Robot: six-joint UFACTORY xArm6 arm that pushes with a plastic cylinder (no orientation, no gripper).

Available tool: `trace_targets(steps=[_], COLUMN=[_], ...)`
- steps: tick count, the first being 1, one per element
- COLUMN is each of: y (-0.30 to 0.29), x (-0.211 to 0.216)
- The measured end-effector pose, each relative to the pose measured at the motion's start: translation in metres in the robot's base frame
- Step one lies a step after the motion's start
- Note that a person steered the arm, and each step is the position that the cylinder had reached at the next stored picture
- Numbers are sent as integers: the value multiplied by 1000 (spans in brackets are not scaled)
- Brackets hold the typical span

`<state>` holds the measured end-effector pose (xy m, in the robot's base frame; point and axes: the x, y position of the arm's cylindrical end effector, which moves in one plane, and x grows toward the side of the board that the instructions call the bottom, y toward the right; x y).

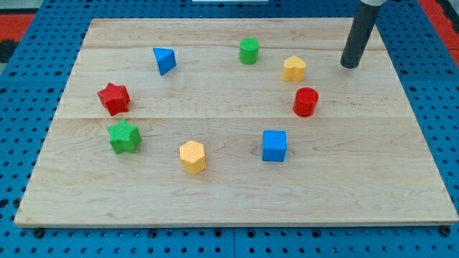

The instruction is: Move the green circle diagonal to the blue triangle

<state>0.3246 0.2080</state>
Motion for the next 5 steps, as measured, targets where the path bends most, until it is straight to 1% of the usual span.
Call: trace_targets(steps=[1, 2, 3, 4, 5], y=[-50, -160, -268, -351, -366], x=[-12, -38, -48, -78, -93])
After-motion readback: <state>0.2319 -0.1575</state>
